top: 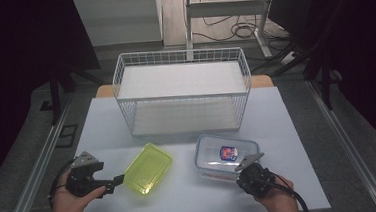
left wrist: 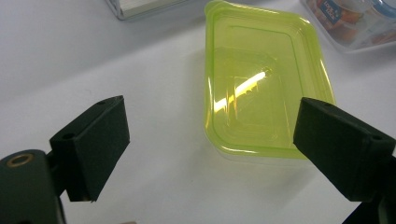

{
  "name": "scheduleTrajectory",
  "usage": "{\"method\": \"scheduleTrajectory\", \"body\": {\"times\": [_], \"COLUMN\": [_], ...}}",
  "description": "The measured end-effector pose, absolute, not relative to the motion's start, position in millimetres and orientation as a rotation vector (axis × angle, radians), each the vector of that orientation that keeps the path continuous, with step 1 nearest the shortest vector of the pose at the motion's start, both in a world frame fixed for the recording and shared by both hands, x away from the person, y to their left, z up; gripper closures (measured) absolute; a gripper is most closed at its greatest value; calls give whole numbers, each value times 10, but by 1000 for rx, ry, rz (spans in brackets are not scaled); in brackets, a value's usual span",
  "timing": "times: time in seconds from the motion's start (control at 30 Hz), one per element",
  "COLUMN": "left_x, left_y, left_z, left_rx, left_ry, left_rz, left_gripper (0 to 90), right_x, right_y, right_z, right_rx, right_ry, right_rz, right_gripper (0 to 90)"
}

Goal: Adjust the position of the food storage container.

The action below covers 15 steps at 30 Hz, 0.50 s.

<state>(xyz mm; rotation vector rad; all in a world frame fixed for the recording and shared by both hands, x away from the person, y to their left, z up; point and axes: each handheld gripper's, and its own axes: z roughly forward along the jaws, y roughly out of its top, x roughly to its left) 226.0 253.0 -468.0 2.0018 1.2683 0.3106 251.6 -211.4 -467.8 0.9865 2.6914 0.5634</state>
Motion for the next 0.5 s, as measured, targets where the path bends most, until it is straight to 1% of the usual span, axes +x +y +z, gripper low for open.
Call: {"method": "scheduleTrajectory", "body": {"times": [0.5], "left_x": [2266], "left_y": [2555], "left_z": [-4678], "left_rx": [1999], "left_ry": [1275], "left_rz": [318], "left_gripper": [102], "right_x": [2663], "right_y": [-2316], "right_z": [-4709], "right_rx": [1078], "right_ry": [2615], "right_rz": [570], "right_gripper": [894]}}
